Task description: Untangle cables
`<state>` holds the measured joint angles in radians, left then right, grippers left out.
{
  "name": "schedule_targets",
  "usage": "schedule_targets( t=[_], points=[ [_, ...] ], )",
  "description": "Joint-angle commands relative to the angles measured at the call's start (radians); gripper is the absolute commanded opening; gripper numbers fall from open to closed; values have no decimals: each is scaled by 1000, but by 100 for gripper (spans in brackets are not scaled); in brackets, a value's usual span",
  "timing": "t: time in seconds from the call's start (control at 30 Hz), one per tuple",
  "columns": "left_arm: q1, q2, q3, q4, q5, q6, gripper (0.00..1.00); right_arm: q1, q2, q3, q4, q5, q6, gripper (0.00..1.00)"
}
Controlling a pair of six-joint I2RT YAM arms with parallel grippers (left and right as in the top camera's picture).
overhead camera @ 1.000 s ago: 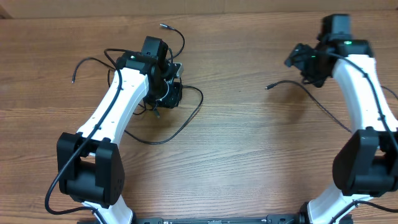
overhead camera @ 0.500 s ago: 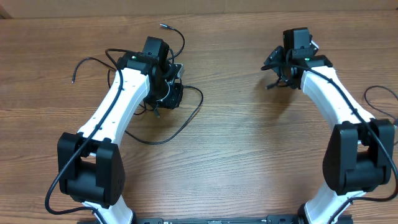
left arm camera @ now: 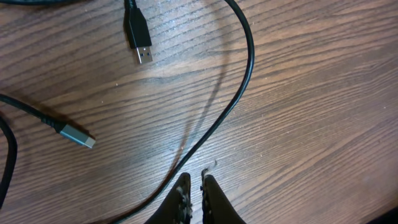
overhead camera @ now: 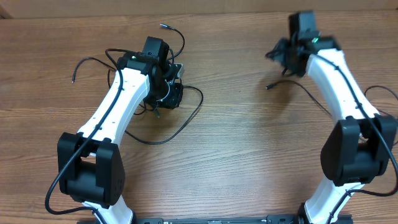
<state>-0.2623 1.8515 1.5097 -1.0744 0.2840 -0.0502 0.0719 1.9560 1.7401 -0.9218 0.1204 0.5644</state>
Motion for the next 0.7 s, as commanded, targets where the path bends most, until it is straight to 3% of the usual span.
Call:
schedule_targets(
  t=[0.0, 0.17, 0.37, 0.57, 0.67],
  points=[
    [-8, -8, 4, -3, -2, -3, 9, -39, 46, 169, -95, 16, -66, 67],
    [-8, -8, 4, -7, -2, -3, 8, -69, 163, 264, -260, -24, -65, 70],
    [-8, -8, 4, -16, -2, -3, 8, -61, 275, 264, -307, -40, -64, 83],
    [-8, -8, 4, -25, -3, -3, 8, -60, 361, 262, -303, -64, 31, 82],
    [-8, -8, 4, -24, -3, -3, 8, -59, 371, 261, -299, -87, 51, 76]
  ],
)
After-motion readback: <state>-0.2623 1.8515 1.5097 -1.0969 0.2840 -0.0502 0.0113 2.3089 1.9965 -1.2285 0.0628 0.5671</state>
